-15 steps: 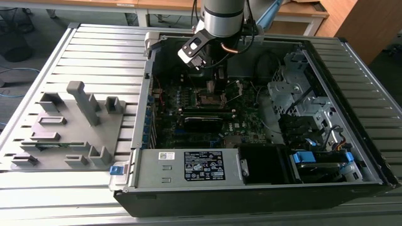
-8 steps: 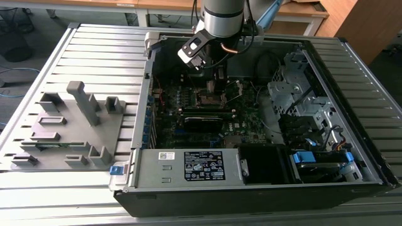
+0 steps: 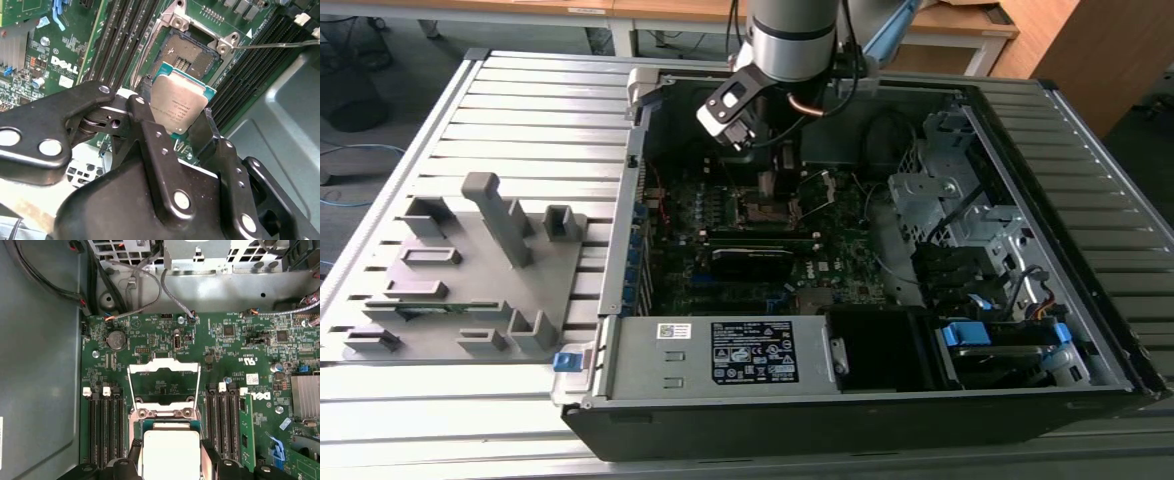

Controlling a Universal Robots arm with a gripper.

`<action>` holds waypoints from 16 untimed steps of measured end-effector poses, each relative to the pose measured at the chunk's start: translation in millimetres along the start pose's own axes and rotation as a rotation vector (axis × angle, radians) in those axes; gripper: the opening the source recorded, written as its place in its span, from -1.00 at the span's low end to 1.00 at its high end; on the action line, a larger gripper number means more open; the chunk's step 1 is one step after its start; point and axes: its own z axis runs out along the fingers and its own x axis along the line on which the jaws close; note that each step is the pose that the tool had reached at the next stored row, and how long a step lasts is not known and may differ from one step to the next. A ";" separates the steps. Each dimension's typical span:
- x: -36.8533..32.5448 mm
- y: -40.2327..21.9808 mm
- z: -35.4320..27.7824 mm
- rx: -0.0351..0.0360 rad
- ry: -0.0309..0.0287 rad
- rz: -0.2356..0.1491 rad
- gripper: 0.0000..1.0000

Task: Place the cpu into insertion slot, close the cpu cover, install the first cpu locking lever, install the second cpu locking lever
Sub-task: 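Place the cpu into insertion slot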

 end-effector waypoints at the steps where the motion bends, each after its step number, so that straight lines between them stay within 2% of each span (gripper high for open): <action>1: -0.1 -0.9 1.0 0.0000 0.0000 0.000 0.08; 5: -0.2 -1.5 5.3 0.0002 0.0001 -0.003 0.08; 10: -0.2 -1.5 5.8 -0.0002 -0.0069 -0.004 0.08; 16: -0.2 -1.6 6.5 0.0009 -0.0031 -0.047 0.08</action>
